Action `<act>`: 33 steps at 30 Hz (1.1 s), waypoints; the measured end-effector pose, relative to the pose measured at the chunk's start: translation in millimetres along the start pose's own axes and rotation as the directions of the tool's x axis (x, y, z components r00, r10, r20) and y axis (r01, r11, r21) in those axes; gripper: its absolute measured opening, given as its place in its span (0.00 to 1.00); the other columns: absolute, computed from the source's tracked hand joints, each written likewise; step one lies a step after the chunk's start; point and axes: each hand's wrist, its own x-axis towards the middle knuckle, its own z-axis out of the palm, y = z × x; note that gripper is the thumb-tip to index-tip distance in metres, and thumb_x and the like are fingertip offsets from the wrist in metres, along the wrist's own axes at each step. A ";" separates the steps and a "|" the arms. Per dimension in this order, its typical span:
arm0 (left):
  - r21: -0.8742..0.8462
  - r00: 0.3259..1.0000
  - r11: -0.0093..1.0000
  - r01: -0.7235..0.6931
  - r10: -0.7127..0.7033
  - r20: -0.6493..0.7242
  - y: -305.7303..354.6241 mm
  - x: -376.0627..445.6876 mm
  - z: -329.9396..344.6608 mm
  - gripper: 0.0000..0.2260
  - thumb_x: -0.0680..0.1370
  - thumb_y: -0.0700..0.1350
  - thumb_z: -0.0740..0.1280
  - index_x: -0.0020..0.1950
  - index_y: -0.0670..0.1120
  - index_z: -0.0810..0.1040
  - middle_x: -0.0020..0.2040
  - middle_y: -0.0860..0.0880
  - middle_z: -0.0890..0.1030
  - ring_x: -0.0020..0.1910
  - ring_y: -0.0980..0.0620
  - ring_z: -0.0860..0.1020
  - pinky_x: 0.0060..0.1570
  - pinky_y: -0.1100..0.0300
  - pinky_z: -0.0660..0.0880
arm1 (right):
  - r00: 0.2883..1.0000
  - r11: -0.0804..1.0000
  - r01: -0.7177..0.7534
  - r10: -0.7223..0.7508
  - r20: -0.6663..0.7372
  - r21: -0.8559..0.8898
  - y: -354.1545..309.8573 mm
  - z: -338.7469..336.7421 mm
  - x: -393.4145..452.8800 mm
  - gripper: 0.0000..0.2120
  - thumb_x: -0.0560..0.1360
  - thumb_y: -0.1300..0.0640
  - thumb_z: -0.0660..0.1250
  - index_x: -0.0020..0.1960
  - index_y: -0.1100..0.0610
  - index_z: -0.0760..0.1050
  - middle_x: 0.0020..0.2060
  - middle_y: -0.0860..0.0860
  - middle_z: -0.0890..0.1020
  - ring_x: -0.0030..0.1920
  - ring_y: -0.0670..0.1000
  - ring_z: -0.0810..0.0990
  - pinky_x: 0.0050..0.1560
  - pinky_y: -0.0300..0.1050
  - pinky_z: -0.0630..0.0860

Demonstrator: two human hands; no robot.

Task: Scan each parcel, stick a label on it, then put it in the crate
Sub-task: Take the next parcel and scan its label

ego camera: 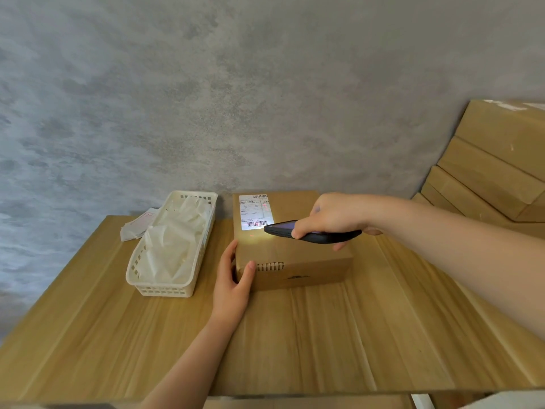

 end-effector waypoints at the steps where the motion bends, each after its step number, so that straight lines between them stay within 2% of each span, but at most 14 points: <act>1: 0.001 1.000 1.000 0.002 -0.002 0.001 0.1 0.1 -0.2 0.24 0.80 0.47 0.68 0.74 0.59 0.67 0.68 0.62 0.74 0.67 0.63 0.73 0.67 0.54 0.72 | 1.000 1.000 -0.001 0.001 -0.011 0.009 2.5 0.3 0.2 0.18 0.70 0.43 0.72 0.36 0.56 0.72 0.35 0.51 0.72 0.36 0.51 0.75 0.39 0.43 0.81; 3: 0.002 1.000 1.000 0.008 -0.008 0.008 0.3 0.1 -0.2 0.24 0.80 0.47 0.68 0.74 0.60 0.66 0.68 0.61 0.74 0.67 0.61 0.74 0.67 0.52 0.73 | 0.997 1.000 -0.008 0.007 -0.071 -0.023 13.5 1.5 1.9 0.19 0.69 0.42 0.72 0.36 0.57 0.72 0.32 0.51 0.73 0.33 0.51 0.74 0.33 0.42 0.73; 5: -0.002 1.000 1.000 0.014 -0.014 0.013 0.0 0.2 -0.2 0.24 0.80 0.48 0.68 0.74 0.61 0.66 0.68 0.61 0.74 0.67 0.59 0.74 0.67 0.50 0.73 | 0.982 0.995 -0.029 0.012 -0.188 -0.091 31.9 5.1 4.9 0.22 0.67 0.38 0.72 0.37 0.58 0.74 0.31 0.51 0.72 0.32 0.52 0.72 0.33 0.43 0.65; 8: -0.001 1.000 1.000 0.012 -0.012 0.015 -0.8 0.6 -0.4 0.24 0.80 0.49 0.67 0.73 0.63 0.66 0.69 0.60 0.73 0.68 0.56 0.74 0.68 0.48 0.72 | 0.934 0.994 -0.088 0.060 -0.352 -0.064 71.9 12.1 7.9 0.22 0.66 0.37 0.71 0.43 0.56 0.77 0.34 0.51 0.78 0.34 0.53 0.77 0.34 0.45 0.67; 12: -0.001 1.000 1.000 0.018 -0.018 0.018 1.3 0.5 1.8 0.23 0.81 0.48 0.66 0.74 0.62 0.65 0.68 0.64 0.73 0.68 0.58 0.74 0.68 0.50 0.72 | 0.872 0.988 -0.100 0.146 -0.468 0.121 130.4 25.7 8.6 0.18 0.67 0.41 0.73 0.43 0.54 0.75 0.36 0.52 0.80 0.36 0.52 0.79 0.34 0.45 0.68; 17: 0.007 1.000 1.000 0.010 -0.010 0.001 2.2 -0.7 3.1 0.23 0.81 0.47 0.65 0.75 0.60 0.65 0.67 0.64 0.73 0.67 0.60 0.74 0.66 0.56 0.72 | 0.799 0.961 -0.149 0.257 -0.544 0.235 195.9 57.1 16.5 0.18 0.68 0.43 0.73 0.50 0.53 0.73 0.44 0.50 0.79 0.40 0.51 0.79 0.35 0.46 0.73; 22: 0.052 1.000 0.999 -0.003 0.003 -0.006 6.4 -2.4 5.2 0.23 0.82 0.46 0.64 0.75 0.59 0.65 0.65 0.67 0.72 0.63 0.68 0.73 0.62 0.64 0.71 | 0.757 0.946 -0.267 0.322 -0.568 0.182 235.0 93.5 30.7 0.29 0.67 0.41 0.73 0.61 0.55 0.71 0.54 0.51 0.73 0.45 0.53 0.77 0.42 0.49 0.77; 25: 0.088 1.000 0.996 -0.017 0.019 -0.019 10.0 -4.5 8.1 0.23 0.82 0.44 0.63 0.76 0.56 0.64 0.63 0.69 0.70 0.58 0.77 0.71 0.55 0.77 0.69 | 0.738 0.945 -0.283 0.325 -0.591 0.166 246.0 106.1 37.8 0.33 0.67 0.42 0.73 0.64 0.59 0.70 0.55 0.54 0.74 0.49 0.55 0.76 0.44 0.49 0.76; 27: 0.104 0.999 0.994 -0.017 0.020 -0.033 11.5 -5.2 10.4 0.22 0.82 0.42 0.63 0.76 0.53 0.64 0.63 0.68 0.69 0.56 0.81 0.70 0.50 0.83 0.66 | 0.729 0.948 -0.291 0.305 -0.612 0.126 250.4 110.9 41.8 0.33 0.67 0.41 0.73 0.62 0.60 0.71 0.55 0.55 0.75 0.54 0.56 0.74 0.49 0.50 0.74; 31: 0.169 0.998 0.985 -0.021 0.030 -0.046 11.2 -5.5 11.5 0.23 0.83 0.44 0.63 0.77 0.53 0.63 0.65 0.66 0.69 0.58 0.81 0.68 0.51 0.83 0.65 | 0.725 0.957 -0.269 0.276 -0.631 0.110 257.5 117.1 44.3 0.36 0.67 0.39 0.73 0.65 0.61 0.70 0.58 0.57 0.76 0.58 0.59 0.73 0.56 0.52 0.72; 33: 0.214 0.997 0.976 -0.028 0.042 -0.060 9.7 -5.1 11.1 0.23 0.82 0.46 0.63 0.77 0.53 0.63 0.69 0.62 0.70 0.61 0.78 0.68 0.57 0.80 0.65 | 0.738 0.963 -0.251 0.257 -0.624 0.100 260.0 116.9 42.4 0.39 0.69 0.37 0.72 0.69 0.61 0.68 0.61 0.57 0.76 0.61 0.59 0.73 0.59 0.52 0.72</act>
